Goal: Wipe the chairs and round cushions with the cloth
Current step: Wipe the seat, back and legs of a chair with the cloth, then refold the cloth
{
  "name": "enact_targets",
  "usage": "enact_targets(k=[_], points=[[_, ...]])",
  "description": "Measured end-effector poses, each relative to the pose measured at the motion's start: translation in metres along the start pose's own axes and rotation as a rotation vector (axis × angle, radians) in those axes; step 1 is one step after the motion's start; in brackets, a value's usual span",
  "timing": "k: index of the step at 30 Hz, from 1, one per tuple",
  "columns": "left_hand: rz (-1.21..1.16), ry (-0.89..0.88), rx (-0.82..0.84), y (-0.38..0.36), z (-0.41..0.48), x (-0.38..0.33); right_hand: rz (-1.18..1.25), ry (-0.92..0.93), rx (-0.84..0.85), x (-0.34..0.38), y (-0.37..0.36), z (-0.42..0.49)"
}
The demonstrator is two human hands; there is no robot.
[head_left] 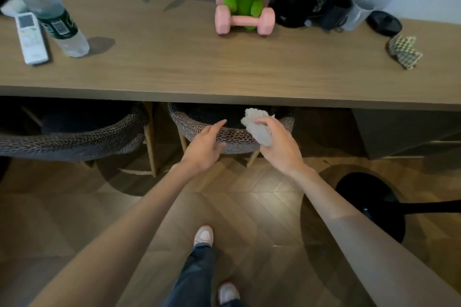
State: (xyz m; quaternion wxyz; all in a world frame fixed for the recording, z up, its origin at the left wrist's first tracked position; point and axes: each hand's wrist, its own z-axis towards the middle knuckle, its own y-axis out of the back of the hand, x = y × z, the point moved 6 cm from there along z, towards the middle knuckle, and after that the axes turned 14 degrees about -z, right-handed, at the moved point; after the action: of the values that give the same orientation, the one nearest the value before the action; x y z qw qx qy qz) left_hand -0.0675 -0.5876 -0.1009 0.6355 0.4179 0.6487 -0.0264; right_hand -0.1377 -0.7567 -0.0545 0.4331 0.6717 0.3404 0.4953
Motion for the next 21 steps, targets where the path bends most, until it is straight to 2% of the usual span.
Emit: enact_targets(k=[4, 7, 12, 18, 21], points=[[-0.148, -0.08, -0.028, 0.006, -0.057, -0.031, 0.265, 0.092, 0.095, 0.023, 0.014, -0.046], [-0.144, -0.069, -0.071, 0.009, -0.107, -0.046, 0.347, 0.192, 0.146, 0.039, 0.021, -0.087], [-0.251, 0.035, -0.235, 0.006, -0.208, -0.048, 0.313, 0.337, 0.222, 0.068, 0.012, -0.156], [-0.285, 0.143, -0.507, 0.02, -0.331, -0.035, 0.24, 0.512, 0.375, 0.126, -0.025, -0.221], [-0.295, 0.229, -0.68, 0.041, -0.389, -0.019, 0.153, 0.601, 0.399, 0.167, -0.041, -0.239]])
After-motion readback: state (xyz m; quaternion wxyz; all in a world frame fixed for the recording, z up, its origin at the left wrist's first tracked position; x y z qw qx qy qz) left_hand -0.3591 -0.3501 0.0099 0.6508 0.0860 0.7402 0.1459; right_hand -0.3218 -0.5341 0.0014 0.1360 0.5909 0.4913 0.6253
